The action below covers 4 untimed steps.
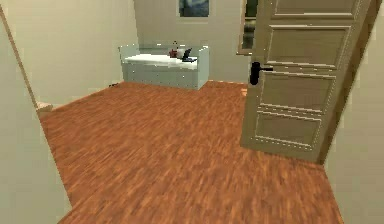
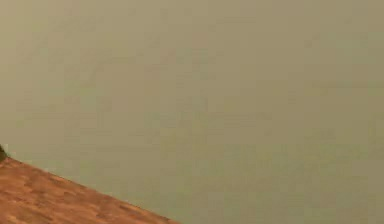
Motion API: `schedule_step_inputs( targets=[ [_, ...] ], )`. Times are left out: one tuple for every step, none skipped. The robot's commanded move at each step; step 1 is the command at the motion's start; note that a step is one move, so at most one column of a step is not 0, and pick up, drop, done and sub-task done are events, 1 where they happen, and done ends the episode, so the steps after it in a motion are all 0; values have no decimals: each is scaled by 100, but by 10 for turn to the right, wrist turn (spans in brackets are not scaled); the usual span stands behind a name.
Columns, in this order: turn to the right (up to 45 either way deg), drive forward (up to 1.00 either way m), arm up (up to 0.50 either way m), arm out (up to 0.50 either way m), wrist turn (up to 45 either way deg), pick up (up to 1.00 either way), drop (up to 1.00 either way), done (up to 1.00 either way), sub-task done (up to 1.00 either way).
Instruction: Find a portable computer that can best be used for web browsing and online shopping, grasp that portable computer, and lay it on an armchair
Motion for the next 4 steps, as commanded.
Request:
schedule_step_inputs(
  targets=[
    [0, 100, 0, 0, 0, 0, 0, 0, 0],
    [-30, 0, 0, 0, 0, 0, 0, 0, 0],
    [0, 95, 0, 0, 0, 0, 0, 0, 0],
    [120, 0, 0, 0, 0, 0, 0, 0, 0]
  ],
)
